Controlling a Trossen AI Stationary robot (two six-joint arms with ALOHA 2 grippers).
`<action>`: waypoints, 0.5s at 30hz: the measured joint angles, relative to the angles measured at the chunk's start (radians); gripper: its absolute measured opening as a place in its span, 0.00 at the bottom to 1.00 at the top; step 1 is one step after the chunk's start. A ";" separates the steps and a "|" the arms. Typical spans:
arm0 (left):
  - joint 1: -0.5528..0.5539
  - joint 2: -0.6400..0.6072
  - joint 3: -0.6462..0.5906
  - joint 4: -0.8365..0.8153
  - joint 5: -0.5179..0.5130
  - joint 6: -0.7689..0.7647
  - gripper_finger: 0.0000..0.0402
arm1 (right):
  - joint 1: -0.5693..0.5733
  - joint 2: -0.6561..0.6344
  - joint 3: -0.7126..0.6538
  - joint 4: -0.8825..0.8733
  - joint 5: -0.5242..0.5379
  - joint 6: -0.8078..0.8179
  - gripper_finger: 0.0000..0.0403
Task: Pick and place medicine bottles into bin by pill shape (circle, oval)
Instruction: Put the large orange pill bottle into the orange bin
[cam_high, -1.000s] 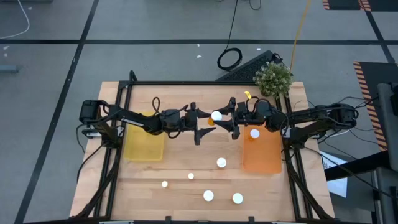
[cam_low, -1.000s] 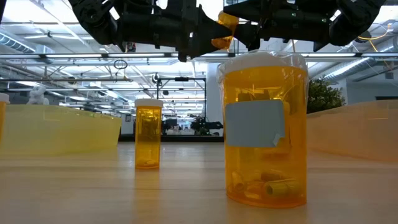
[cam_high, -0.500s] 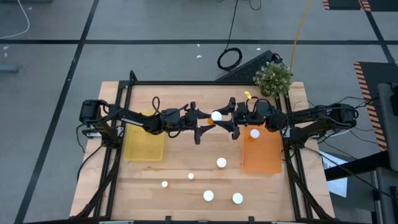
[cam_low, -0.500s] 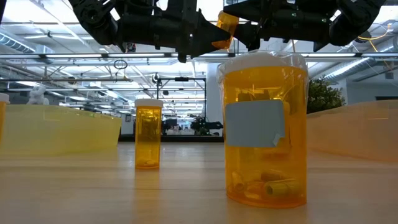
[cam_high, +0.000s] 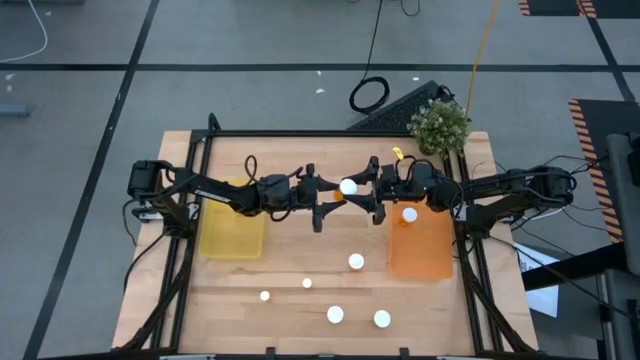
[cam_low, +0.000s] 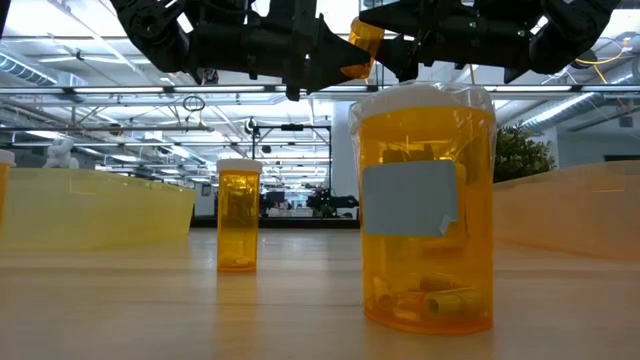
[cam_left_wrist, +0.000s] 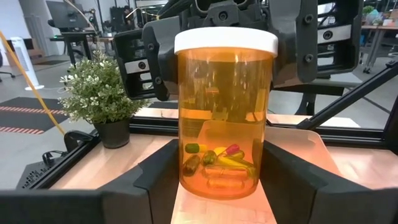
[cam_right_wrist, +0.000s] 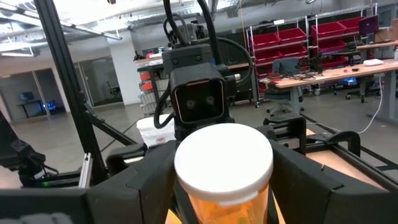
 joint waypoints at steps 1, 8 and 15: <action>0.000 0.000 0.000 0.000 0.000 0.000 0.51 | 0.000 0.000 0.000 -0.004 -0.001 -0.006 0.59; 0.000 0.000 0.000 0.000 0.000 -0.002 0.51 | 0.000 -0.003 0.000 -0.060 -0.001 0.004 0.78; 0.000 0.000 0.000 0.000 0.000 -0.002 0.51 | -0.005 -0.124 0.017 -0.358 -0.001 0.022 0.89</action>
